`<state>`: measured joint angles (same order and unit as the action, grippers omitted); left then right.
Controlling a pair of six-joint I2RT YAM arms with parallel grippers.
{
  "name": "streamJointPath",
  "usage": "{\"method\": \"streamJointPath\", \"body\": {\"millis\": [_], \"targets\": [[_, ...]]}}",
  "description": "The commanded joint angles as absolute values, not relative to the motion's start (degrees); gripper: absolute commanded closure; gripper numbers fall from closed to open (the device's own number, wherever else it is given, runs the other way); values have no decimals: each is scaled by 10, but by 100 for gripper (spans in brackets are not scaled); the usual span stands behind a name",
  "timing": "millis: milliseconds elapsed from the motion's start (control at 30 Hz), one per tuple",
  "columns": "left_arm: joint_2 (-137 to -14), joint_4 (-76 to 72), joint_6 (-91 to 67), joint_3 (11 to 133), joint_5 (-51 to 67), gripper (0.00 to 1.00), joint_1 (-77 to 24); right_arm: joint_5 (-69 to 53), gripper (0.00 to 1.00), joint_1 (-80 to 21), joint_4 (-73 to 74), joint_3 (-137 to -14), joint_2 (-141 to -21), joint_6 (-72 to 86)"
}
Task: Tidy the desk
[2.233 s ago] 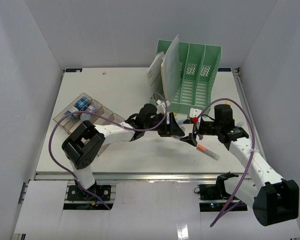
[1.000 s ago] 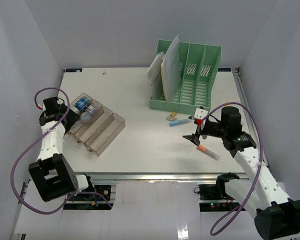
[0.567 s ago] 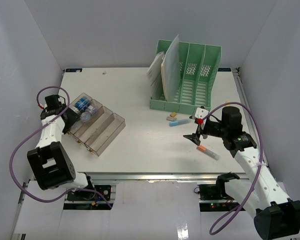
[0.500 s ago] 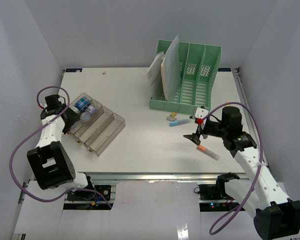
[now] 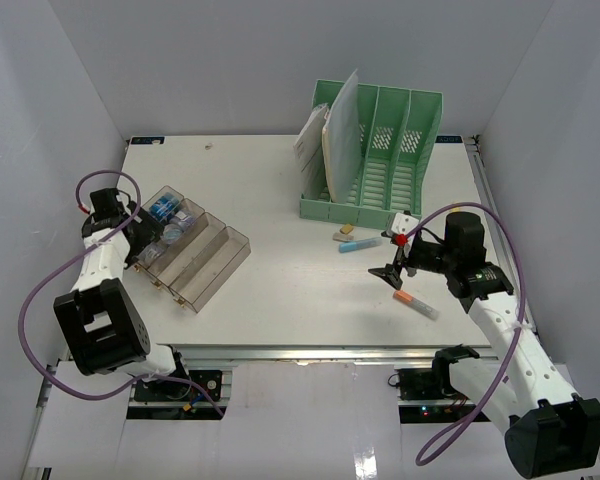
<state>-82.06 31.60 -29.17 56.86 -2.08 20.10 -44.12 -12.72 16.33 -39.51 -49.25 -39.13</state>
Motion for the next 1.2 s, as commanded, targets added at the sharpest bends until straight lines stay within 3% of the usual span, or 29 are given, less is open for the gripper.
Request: {"method": "streamJointPath", "body": {"millis": [0,233,433,600,800,1167], "targets": [[-779,305,-270,588,18,2,202,-457,4,-119,162,-401,-495,-391],[-678,219,-237,550,280,2,194,-483,4,-112,217,-418,-536,-433],[-644,144,-251,503,400,2,121,-455,4,-109,250,-426,-585,-453],[-646,89,-245,472,412,2,-42,-413,4,-109,299,-447,-622,-496],[-650,45,-208,441,406,2,-166,-334,2,-109,443,-488,-670,-595],[-589,-19,-212,378,404,2,-200,-144,0,-119,480,-425,-674,-548]]}}
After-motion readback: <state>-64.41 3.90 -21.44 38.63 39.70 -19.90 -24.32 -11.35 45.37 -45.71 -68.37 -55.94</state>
